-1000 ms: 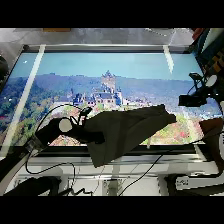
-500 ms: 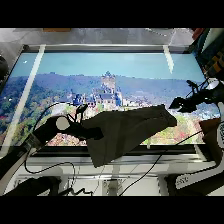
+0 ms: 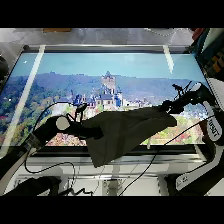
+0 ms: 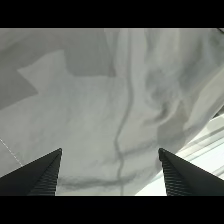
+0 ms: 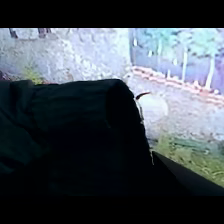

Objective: Fold the clothes and pants, and hang the long-sleeved shirts on hangers.

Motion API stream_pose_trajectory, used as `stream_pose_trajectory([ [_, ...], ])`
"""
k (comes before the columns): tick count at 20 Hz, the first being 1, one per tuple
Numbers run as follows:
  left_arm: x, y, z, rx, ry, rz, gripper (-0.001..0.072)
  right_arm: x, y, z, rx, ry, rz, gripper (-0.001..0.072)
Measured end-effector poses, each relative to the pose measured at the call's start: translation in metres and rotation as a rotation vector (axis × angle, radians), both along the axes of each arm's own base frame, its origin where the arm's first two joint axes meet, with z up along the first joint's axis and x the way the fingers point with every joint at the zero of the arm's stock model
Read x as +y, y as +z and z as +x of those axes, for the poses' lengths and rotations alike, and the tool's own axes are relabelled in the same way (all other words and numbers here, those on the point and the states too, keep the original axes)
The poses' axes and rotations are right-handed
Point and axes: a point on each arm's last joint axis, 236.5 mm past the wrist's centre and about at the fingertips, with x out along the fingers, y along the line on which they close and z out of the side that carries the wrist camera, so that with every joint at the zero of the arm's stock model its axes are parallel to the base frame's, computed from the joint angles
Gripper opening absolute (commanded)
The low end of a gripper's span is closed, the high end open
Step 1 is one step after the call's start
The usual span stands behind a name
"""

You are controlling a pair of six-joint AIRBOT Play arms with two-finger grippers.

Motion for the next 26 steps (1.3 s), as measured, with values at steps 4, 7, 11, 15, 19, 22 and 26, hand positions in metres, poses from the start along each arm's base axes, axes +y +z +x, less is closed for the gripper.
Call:
stream_pose_trajectory([
  [4, 0.000, 0.001, 0.004, -0.016, 0.010, -0.003, 0.0692, 0.041, 0.006, -0.013, 0.051, 0.048, 0.194, 0.0660],
  [7, 0.000, 0.001, 0.010, -0.039, 0.018, -0.001, 0.0692, 0.069, 0.016, -0.019, 0.072, 0.081, 0.312, 0.0666],
  [11, 0.009, -0.003, 0.017, -0.079, 0.007, 0.040, 0.0692, 0.111, 0.021, -0.028, 0.098, 0.148, 0.387, 0.0664],
  [15, 0.020, -0.007, 0.023, -0.108, -0.002, 0.084, 0.0691, 0.162, 0.027, -0.045, 0.142, 0.228, 0.459, 0.0611],
  [19, 0.030, -0.008, 0.031, -0.119, 0.018, 0.101, 0.0692, 0.201, 0.031, -0.066, 0.190, 0.305, 0.501, 0.0543],
  [22, 0.039, -0.008, 0.037, -0.122, 0.041, 0.110, 0.0692, 0.226, 0.029, -0.084, 0.224, 0.363, 0.507, 0.0516],
  [26, 0.050, -0.009, 0.045, -0.125, 0.077, 0.117, 0.0691, 0.258, 0.020, -0.095, 0.211, 0.424, 0.478, 0.0234],
])
